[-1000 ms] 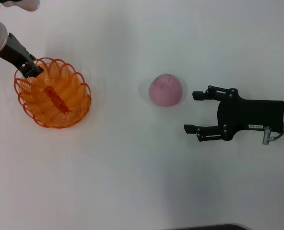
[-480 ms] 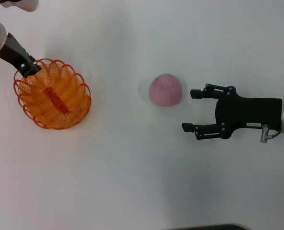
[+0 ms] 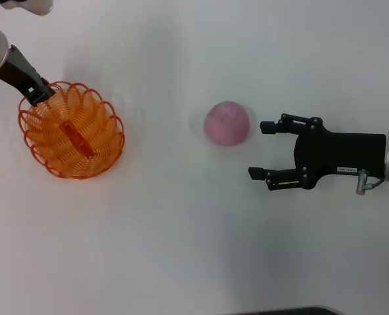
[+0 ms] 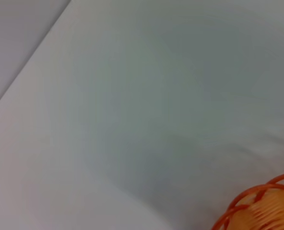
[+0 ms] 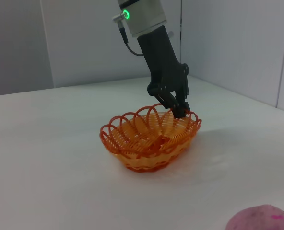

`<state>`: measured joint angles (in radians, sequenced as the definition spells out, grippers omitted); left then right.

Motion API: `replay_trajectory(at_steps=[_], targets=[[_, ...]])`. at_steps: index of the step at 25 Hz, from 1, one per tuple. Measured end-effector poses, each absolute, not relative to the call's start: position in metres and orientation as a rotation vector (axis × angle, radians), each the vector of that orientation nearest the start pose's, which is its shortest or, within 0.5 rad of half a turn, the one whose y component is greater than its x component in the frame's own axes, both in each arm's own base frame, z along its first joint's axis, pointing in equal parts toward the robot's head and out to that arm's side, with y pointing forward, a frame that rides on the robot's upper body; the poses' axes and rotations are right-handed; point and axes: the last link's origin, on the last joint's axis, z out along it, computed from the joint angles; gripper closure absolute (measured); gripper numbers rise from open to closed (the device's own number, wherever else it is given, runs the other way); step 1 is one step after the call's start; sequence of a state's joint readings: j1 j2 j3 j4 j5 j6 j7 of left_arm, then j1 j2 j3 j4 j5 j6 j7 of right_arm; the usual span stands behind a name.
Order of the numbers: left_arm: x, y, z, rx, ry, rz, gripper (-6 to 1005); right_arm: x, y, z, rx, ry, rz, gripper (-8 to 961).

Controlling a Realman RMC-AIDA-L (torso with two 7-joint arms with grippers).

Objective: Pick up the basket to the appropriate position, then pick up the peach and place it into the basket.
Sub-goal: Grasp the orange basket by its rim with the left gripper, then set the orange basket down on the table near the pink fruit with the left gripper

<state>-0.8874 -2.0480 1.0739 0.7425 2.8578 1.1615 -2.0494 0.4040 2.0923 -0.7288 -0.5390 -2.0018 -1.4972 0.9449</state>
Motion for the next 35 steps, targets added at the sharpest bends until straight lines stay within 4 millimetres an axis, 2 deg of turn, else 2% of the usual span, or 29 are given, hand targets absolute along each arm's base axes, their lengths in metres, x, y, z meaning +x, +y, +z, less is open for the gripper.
replay_trajectory(at_steps=[7,17,35], targets=[[-0.231,0.434,0.001,-2.544,-0.487,0.69,896,0.307,0.281,-0.033,-2.742,0.331,0.574,26],[-0.229,0.43,0.001,-2.565,-0.527,0.702,899,0.306,0.281,-0.033,-2.74,0.33,0.576,26],[-0.204,0.429,0.039,-2.559,-0.89,0.752,944,0.299,0.286,-0.034,-2.757,0.298,0.586,26]])
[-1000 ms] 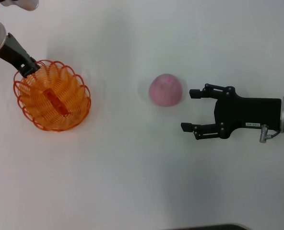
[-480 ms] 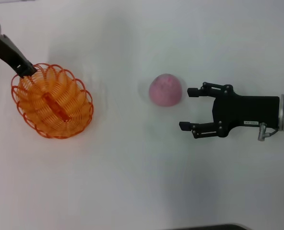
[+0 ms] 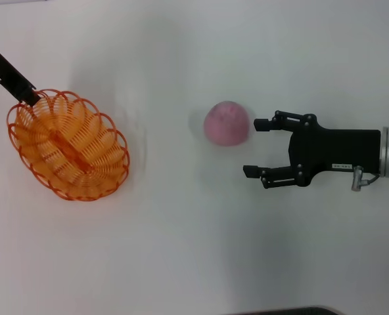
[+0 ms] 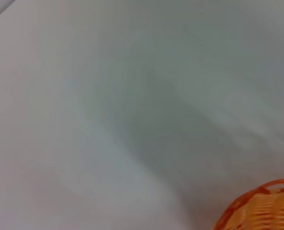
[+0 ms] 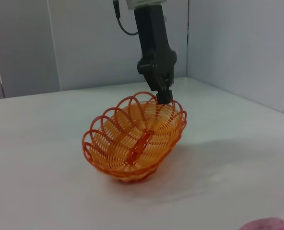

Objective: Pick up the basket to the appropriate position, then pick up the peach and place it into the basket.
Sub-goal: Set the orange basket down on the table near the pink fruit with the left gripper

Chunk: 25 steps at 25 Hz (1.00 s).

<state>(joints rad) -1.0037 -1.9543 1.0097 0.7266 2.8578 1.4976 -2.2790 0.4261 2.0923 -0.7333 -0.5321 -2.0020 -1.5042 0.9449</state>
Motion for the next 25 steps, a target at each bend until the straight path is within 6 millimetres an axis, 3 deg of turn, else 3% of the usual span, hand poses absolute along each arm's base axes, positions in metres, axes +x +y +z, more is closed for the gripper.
replay_trajectory(at_steps=[16,25], targets=[[-0.203,0.426,0.058,-2.536,-1.135,0.623,955,0.296,0.29,-0.034,-2.761,0.282,0.588,26],[-0.211,0.413,0.055,-2.568,-1.311,0.525,960,0.295,0.291,-0.034,-2.762,0.276,0.586,26]])
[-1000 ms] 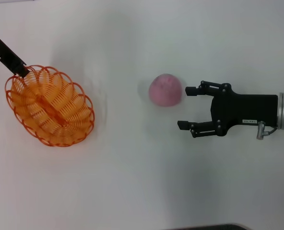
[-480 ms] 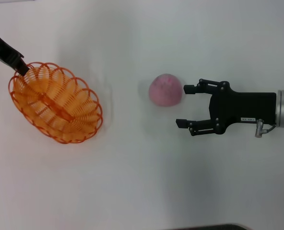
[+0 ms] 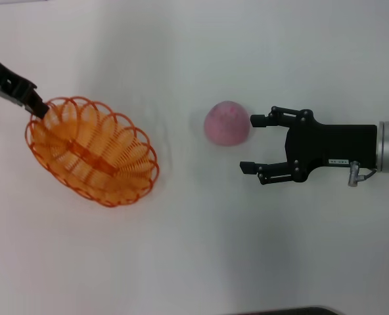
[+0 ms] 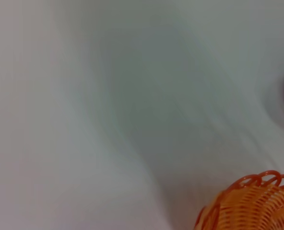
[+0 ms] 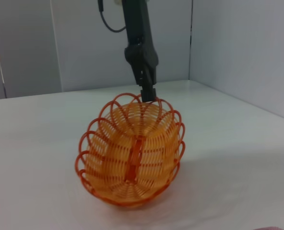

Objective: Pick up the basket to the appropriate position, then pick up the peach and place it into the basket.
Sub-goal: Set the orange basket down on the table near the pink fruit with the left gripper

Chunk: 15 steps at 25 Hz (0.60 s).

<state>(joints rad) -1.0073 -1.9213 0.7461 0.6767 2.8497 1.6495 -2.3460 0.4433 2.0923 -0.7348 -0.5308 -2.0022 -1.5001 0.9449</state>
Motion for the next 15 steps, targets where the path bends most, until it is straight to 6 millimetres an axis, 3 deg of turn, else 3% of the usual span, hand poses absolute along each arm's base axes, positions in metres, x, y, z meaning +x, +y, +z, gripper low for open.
replay_trajectory(at_steps=[15], targets=[[-0.249,0.372,0.049,-2.507,-1.775,0.095,965,0.296,0.292,-0.034,-2.758,0.275,0.576,26]])
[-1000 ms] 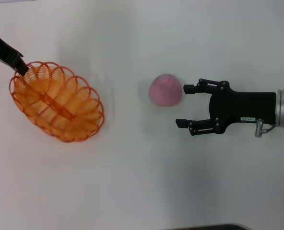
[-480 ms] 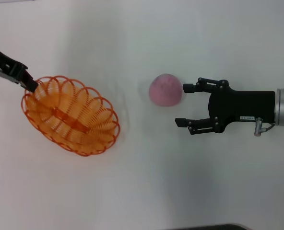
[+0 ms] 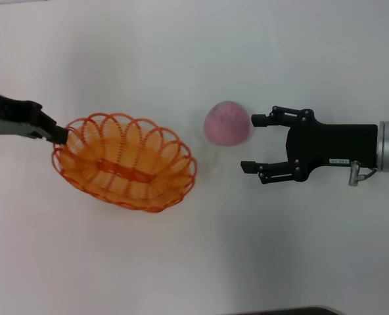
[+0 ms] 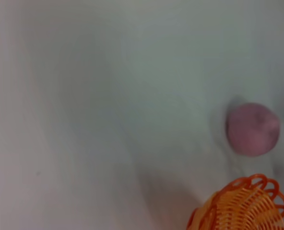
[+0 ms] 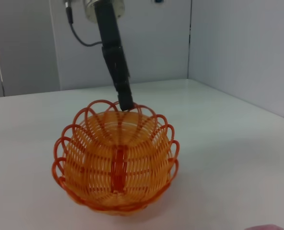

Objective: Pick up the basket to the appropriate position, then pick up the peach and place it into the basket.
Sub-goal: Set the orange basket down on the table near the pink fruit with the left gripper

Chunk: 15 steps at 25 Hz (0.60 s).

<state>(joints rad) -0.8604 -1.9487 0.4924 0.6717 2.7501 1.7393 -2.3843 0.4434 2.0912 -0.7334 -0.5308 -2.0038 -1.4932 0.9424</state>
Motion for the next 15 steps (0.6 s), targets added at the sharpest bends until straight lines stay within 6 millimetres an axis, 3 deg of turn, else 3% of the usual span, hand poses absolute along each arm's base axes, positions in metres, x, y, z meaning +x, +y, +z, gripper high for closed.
replay_trajectory(at_steps=[15], targets=[[-0.284,0.333,0.027,-2.346,-1.946,-0.325,965,0.298,0.294,-0.034,-2.744,0.28,0.553,26]])
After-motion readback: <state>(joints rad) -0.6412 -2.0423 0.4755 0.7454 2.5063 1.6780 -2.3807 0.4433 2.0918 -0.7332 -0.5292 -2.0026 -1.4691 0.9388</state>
